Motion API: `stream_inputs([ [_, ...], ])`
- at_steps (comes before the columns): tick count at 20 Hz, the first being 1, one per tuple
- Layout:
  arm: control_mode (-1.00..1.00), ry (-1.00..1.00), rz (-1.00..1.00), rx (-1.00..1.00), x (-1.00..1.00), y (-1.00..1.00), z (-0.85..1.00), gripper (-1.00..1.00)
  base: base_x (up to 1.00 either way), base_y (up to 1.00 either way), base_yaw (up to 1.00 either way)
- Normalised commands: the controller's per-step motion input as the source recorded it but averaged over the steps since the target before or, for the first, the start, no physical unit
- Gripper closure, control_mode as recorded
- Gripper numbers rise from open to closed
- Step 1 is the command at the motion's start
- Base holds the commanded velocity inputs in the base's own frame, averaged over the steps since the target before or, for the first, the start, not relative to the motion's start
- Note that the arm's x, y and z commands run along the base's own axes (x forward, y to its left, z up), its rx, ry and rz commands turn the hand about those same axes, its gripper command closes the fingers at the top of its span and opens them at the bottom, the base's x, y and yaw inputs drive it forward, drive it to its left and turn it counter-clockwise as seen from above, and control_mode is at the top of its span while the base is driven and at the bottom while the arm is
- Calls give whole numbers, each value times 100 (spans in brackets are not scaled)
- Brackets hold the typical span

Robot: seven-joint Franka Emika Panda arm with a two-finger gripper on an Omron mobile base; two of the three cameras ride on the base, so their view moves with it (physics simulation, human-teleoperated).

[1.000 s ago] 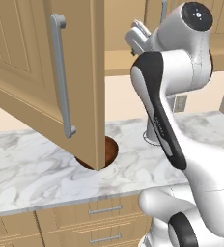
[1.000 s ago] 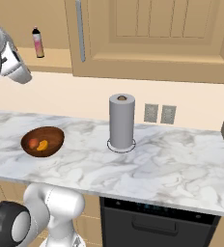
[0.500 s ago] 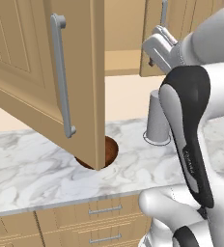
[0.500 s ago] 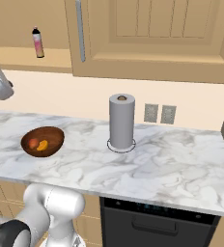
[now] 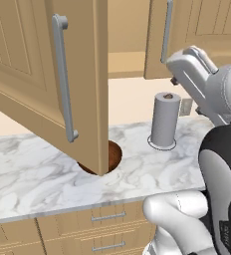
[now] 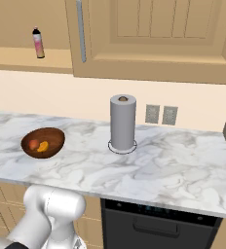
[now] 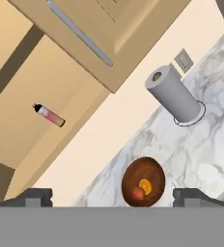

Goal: Open the cabinet. Pick the orange and apple from the cabinet and place them into the bowl. Then close the cabinet.

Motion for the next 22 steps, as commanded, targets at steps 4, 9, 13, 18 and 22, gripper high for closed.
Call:
stream_inputs([
  [4,-100,-2,3,0,-73,0,-4,-100,0,0,0],
  [9,-100,-7,0,0,-65,10,-14,-100,0,0,0],
  [13,-100,-13,0,0,-53,21,-16,-100,0,0,0],
  [18,-100,-10,0,0,-31,26,-22,-100,0,0,0],
  [22,-100,-5,0,0,-23,25,-23,-100,0,0,0],
])
